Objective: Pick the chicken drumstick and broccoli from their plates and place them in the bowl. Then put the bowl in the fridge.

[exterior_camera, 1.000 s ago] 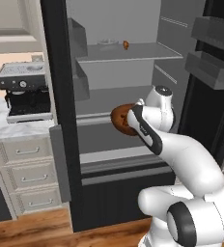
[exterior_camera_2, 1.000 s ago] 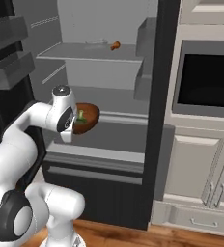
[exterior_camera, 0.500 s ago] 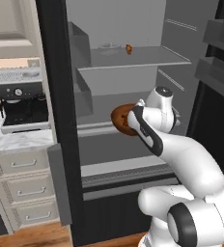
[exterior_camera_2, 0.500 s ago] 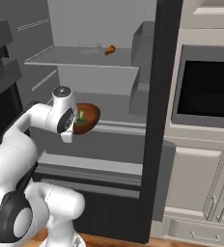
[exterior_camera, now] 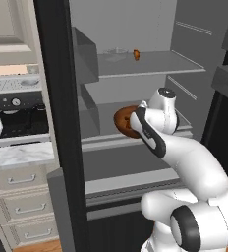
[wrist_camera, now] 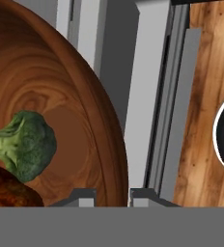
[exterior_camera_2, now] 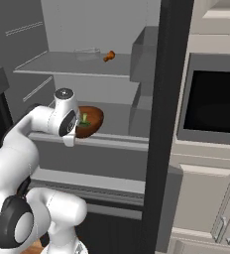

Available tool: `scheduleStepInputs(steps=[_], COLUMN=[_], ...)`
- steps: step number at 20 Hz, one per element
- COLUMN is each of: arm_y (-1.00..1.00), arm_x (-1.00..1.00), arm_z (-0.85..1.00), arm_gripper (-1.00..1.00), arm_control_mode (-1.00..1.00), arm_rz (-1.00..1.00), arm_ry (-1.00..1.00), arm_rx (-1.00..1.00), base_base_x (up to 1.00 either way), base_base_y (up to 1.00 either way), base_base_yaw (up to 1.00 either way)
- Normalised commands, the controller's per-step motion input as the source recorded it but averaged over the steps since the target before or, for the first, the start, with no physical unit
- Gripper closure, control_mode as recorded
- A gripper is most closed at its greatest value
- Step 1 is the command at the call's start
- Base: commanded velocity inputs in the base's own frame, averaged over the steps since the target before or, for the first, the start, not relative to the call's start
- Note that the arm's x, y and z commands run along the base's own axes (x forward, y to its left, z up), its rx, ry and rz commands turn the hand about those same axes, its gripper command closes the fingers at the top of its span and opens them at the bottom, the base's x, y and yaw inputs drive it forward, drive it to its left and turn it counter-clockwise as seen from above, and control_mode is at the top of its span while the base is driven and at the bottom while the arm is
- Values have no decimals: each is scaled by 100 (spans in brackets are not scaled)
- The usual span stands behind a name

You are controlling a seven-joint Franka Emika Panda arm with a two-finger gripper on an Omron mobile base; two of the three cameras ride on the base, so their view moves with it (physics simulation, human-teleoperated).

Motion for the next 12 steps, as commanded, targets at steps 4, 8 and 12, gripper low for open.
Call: scheduleStepInputs(steps=[4,8,12], arm_y=[0,0,0], arm_x=[0,0,0], arm_z=[0,0,0], arm_gripper=[100,100,100], arm_control_mode=[100,100,-100], arm_rz=[0,0,0], arm_ry=[0,0,0], arm_rx=[0,0,0], base_base_x=[0,0,0], base_base_y=[0,0,0], base_base_yaw=[0,0,0])
